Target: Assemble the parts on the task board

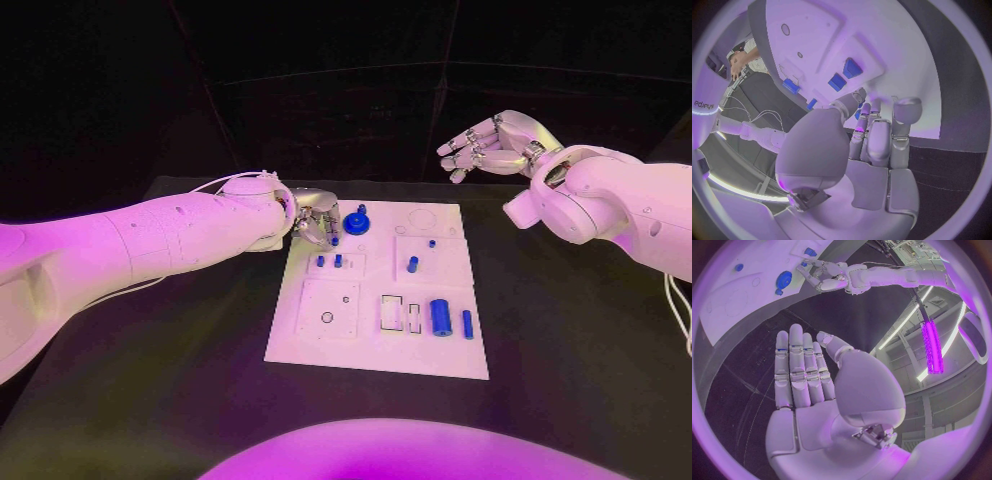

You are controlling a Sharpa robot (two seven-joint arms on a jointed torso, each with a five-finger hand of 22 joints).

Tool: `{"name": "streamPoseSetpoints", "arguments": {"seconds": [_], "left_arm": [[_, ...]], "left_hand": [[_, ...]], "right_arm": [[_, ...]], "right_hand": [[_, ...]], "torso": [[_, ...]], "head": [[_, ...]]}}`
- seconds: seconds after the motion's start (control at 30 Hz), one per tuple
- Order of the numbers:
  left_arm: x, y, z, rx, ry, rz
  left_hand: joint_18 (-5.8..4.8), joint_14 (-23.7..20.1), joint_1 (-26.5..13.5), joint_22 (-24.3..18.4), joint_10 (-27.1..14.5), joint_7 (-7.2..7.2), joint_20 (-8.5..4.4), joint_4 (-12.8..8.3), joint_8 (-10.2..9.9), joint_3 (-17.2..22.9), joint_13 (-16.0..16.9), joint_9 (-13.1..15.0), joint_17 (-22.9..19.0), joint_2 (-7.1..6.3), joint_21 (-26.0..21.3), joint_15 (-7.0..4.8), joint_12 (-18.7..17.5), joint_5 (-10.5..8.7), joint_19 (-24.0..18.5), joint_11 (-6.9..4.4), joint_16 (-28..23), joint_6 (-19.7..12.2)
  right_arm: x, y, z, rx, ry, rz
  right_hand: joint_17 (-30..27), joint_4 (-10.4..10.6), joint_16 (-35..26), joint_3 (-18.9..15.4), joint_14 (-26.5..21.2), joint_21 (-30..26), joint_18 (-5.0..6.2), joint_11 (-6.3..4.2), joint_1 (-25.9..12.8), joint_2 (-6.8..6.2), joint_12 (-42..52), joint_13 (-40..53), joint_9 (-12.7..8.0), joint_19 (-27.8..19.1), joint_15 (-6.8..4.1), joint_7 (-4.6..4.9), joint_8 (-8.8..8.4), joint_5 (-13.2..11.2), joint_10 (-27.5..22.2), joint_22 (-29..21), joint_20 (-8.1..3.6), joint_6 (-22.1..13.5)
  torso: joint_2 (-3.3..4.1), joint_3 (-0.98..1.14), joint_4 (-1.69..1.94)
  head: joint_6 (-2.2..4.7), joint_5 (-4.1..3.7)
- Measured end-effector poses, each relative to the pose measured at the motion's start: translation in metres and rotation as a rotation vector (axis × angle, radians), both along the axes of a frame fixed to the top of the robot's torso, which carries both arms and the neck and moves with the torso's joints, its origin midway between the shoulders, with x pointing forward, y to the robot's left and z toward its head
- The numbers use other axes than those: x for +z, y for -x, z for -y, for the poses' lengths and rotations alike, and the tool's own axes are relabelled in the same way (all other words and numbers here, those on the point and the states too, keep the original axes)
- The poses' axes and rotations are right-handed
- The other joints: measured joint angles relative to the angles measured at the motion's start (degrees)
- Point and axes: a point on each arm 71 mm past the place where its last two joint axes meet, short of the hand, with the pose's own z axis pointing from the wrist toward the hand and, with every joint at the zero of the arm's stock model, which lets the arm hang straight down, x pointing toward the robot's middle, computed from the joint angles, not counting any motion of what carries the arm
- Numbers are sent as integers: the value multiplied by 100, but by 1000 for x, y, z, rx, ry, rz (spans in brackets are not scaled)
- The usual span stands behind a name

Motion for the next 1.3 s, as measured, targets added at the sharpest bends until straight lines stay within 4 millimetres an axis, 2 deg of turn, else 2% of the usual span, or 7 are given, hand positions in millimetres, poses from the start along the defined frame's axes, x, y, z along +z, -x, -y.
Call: {"name": "streamPoseSetpoints", "arguments": {"seconds": [0.3, 0.57, 0.7, 0.8, 0.9, 1.07, 1.3], "left_arm": [[0, 0, -5, 10, 0, 7], [4, 2, -27, 46, 15, 25], [12, 5, -39, 78, 80, 36], [18, 9, -46, 111, 175, 23], [22, 14, -51, 149, 306, -12], [31, 26, -50, 199, 576, -98], [41, 45, -40, 243, 905, -219]], "left_hand": [[1, 7, 0, 3, -96, 31, 38, 0, 0, 0, 0, 0, -38, 0, -26, 34, 0, 0, 3, 39, 0, -162], [0, 0, -22, -222, -252, 50, 96, -58, 0, -58, 1, 1, -107, -22, -296, 41, 0, 0, -55, 70, 0, -407], [1, -60, -22, -556, -260, 72, 102, -65, 4, -65, 1, 13, -327, -22, -654, 101, 24, 0, -212, 79, -116, -385], [9, -104, -22, -771, -131, 124, 106, -64, 98, -65, 22, 38, -521, -22, -897, 101, 136, 0, -291, 69, -233, -247], [135, -226, 1, -1118, 97, 93, 94, -64, 155, -65, 48, 43, -876, 0, -1283, 68, 251, 0, -471, 35, -443, -152], [134, -672, 9, -1371, 339, 60, 62, -47, 198, -47, 73, 42, -1871, 58, -1667, 32, 407, 0, -765, -41, -1074, -42], [132, -1300, -10, -1521, 470, 11, 57, -20, 265, -174, 96, 36, -2949, 76, -1974, 25, 533, 0, -1106, -76, -1821, 47]], "right_arm": [[0, 0, 1, -3, 3, -1], [-1, -1, 7, -11, 39, -2], [-2, -1, 11, -9, 74, 7], [-3, 1, 14, -1, 113, 19], [-7, 5, 17, 12, 171, 36], [-19, 14, 19, 50, 309, 80], [-42, 31, 11, 114, 522, 154]], "right_hand": [[-6, 0, -22, 0, 0, 0, 0, 21, 0, 0, 0, -18, -6, -21, 0, 21, 0, 0, -21, -6, 21, -21], [9, -80, -63, 58, 126, -13, 0, 68, 120, -49, 0, -117, -6, 59, 18, 50, 0, -130, -347, 1, 48, -34], [196, -206, 269, -33, 478, 376, 0, 28, 299, -54, 0, -177, -6, 492, -88, 63, 0, -296, -475, 205, -118, -22], [548, -293, 948, -105, 513, 790, 0, 31, 355, -23, 48, -205, -5, 724, -183, 22, 0, -334, -483, 446, -249, 48], [1077, -349, 1988, -111, 503, 1206, 0, 19, 355, -23, 79, -208, -5, 799, -194, -16, 0, -334, -471, 710, -290, 86], [3134, -381, 4529, -80, 512, 1715, 0, -52, 314, 12, 114, -206, -5, 893, -227, -48, 0, -333, -399, 1040, -298, 177], [4228, -402, 5728, -58, 512, 2045, 0, -82, 197, -66, 114, -202, -5, 924, -227, -51, 0, -248, -476, 1258, -267, 215]], "torso": [[-1, -1, 1], [-5, -6, 1], [-8, -5, 1], [-8, -6, 1], [-10, -7, 1], [-12, -16, 1], [-8, -17, -1]], "head": [[5, 3], [41, -35], [69, -59], [97, -91], [122, -154], [180, -282], [247, -459]]}}
